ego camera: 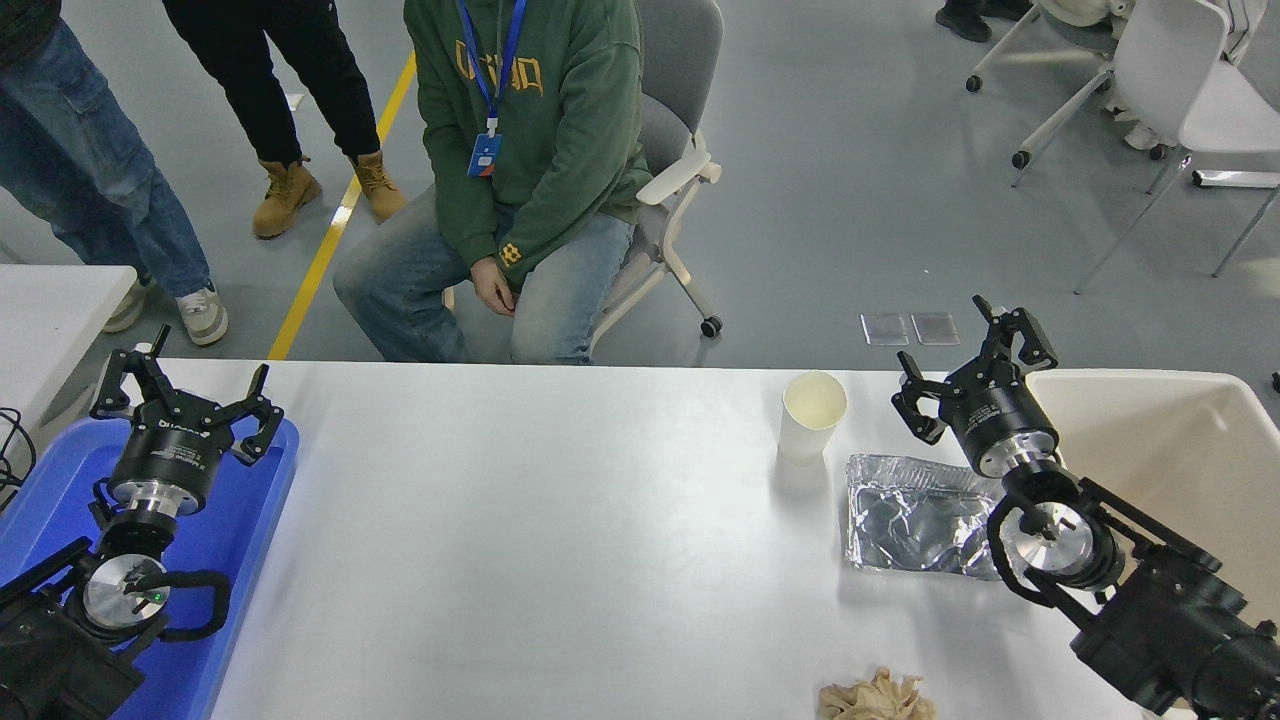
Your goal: Clean the table surface
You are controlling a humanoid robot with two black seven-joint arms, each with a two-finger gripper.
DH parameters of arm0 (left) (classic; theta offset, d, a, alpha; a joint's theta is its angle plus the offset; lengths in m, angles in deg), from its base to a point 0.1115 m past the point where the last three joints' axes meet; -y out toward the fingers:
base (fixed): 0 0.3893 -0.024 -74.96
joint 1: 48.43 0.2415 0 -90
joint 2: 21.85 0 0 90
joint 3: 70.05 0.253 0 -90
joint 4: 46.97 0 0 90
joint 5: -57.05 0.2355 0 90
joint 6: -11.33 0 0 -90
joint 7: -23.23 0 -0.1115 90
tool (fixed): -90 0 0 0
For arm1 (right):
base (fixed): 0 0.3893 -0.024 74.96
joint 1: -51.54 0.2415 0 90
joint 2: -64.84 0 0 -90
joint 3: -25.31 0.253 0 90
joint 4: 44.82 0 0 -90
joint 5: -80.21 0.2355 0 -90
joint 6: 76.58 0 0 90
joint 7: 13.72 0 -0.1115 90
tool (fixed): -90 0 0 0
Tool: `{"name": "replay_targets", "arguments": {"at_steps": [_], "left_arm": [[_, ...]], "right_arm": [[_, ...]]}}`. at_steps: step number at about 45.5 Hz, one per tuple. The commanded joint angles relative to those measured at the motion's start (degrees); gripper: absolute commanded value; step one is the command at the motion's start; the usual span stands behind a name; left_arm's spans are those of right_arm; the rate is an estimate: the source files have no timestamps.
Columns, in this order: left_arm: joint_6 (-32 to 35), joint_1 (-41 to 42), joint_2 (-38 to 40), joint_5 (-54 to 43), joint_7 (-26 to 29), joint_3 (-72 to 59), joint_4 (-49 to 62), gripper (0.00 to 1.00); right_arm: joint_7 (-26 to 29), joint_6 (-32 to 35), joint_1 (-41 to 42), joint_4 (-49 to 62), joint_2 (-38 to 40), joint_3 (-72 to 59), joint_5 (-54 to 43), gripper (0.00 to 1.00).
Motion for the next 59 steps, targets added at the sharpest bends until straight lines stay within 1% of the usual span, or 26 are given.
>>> {"name": "replay_targets", "arguments": {"at_steps": [1,26,39,47,59], "left_arm": [[0.0,0.1,0.1,0.0,-0.1,-0.4,0.0,1.00],[0.0,0.1,0.0,0.0,0.0,-0.3,0.0,1.00],[0.0,0.1,0.0,0.0,0.0,-0.2,0.0,1.00],[0.0,0.1,0.0,-0.1,0.0,-0.2,0.0,1.00],[0.0,0.1,0.0,0.0,0.0,-0.2,0.0,1.00]], "right_arm": [[0.0,-0.1,-0.1,0.1,0.2,0.0,0.0,1.00],[-0.1,0.0,0.3,0.2,0.5,0.0,-0.1,1.00],[-0.3,0.0,0.8,0.6,0.7,0.2,-3.4,1.00],[-0.4,-0.1,0.8,0.5,0.7,0.4,-3.6,1.00],[-0.4,0.2,0.9,0.5,2.6,1.0,-3.5,1.00]]}}
